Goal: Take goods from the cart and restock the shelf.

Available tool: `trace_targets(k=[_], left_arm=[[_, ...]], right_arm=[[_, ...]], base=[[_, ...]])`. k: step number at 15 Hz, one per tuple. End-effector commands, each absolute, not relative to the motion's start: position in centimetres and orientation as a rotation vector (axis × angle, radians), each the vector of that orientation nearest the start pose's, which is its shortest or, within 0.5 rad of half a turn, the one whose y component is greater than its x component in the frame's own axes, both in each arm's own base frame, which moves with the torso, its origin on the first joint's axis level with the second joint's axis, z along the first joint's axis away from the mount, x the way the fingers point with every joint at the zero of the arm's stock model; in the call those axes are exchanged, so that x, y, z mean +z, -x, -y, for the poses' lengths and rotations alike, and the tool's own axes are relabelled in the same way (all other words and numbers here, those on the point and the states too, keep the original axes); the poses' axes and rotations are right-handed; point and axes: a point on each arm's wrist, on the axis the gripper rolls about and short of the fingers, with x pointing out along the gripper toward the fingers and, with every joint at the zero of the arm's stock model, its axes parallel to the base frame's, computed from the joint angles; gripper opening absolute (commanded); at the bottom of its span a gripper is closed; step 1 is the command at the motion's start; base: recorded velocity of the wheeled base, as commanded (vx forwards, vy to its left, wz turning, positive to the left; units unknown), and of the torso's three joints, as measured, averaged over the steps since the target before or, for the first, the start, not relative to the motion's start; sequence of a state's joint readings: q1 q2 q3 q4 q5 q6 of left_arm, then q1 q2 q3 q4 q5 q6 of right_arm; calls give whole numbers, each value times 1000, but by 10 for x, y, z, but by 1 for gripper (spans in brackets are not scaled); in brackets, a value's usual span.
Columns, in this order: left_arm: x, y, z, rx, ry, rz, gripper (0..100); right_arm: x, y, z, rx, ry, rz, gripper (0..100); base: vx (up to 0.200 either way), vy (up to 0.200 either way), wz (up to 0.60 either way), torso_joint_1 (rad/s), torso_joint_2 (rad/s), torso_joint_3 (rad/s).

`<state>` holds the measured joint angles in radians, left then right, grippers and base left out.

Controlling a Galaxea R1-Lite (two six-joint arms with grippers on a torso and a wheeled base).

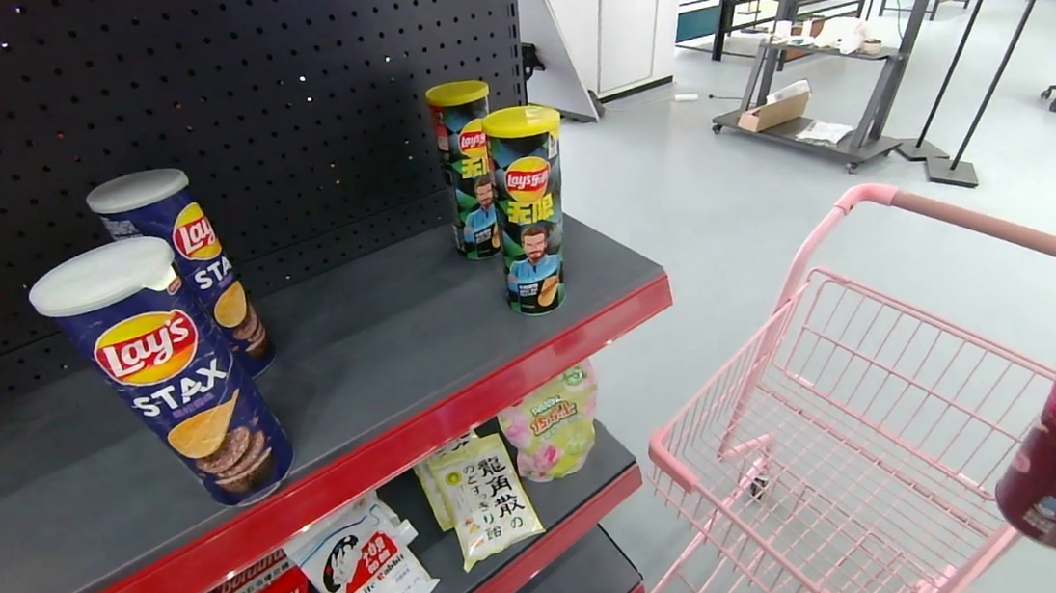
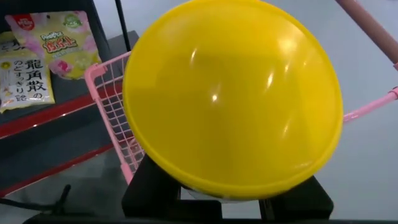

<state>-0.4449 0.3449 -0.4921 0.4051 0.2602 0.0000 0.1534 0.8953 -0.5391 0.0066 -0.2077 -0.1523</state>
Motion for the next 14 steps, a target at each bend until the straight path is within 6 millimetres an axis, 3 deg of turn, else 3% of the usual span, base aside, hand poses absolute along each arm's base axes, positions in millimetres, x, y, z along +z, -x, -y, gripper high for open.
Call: trace_targets(k=[1,13,14], left_arm=[[174,20,-16,-183,-85,-231,100],[174,19,-16,-183,-88,-233,100],[174,19,-15,-183,-89,-236,100]], right_arm=[[208,-88,-8,-39,209,-329,0],[207,-87,-7,-45,209,-330,0],[207,-88,-7,-46,210,-332,0]], base=[[0,0,0,159,-398,-246],[0,0,0,163,-369,-211],[0,0,600,149,-349,-193]])
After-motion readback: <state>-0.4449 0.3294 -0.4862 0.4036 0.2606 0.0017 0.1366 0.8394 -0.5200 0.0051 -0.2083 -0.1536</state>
